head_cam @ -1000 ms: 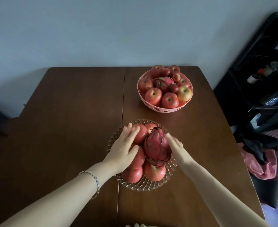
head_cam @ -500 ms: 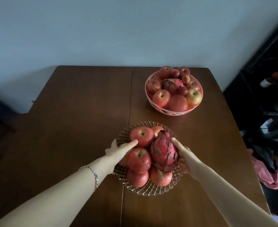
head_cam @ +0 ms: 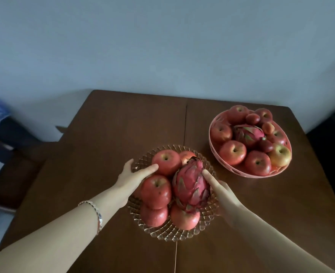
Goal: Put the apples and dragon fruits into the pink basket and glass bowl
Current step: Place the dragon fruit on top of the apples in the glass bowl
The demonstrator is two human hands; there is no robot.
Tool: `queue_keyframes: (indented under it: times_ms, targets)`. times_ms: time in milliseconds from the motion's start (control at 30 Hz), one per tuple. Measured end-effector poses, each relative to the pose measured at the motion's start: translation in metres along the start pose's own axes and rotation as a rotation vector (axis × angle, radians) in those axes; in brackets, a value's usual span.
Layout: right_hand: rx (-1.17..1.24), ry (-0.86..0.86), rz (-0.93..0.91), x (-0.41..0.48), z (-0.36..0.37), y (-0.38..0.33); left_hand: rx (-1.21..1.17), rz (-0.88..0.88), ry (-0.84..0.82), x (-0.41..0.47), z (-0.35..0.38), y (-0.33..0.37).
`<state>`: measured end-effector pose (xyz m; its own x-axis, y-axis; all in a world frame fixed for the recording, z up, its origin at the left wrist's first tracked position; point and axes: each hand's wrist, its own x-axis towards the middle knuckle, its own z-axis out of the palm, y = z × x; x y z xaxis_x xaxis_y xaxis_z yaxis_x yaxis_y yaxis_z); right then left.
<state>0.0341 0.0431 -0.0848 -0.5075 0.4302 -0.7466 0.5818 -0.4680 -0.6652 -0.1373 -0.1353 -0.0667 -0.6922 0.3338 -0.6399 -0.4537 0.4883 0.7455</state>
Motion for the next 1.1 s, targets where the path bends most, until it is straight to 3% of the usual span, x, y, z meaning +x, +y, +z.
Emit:
queue_keyframes:
  times_ms: [400,767,933,1100]
  targets:
    - [0.078,0.116,-0.077,0.106,0.055,-0.115,0.005,0.118,-0.013,0.133,-0.023,0.107]
    - [0.187,0.175,0.042,0.145,0.043,-0.118,0.086,0.064,0.010,0.168,-0.001,0.119]
    - [0.168,0.157,-0.043,0.113,0.047,-0.127,0.282,0.005,0.052,0.152,0.005,0.112]
    - [-0.132,0.354,-0.056,0.094,0.043,-0.118,0.575,0.152,0.250,0.111,0.013,0.125]
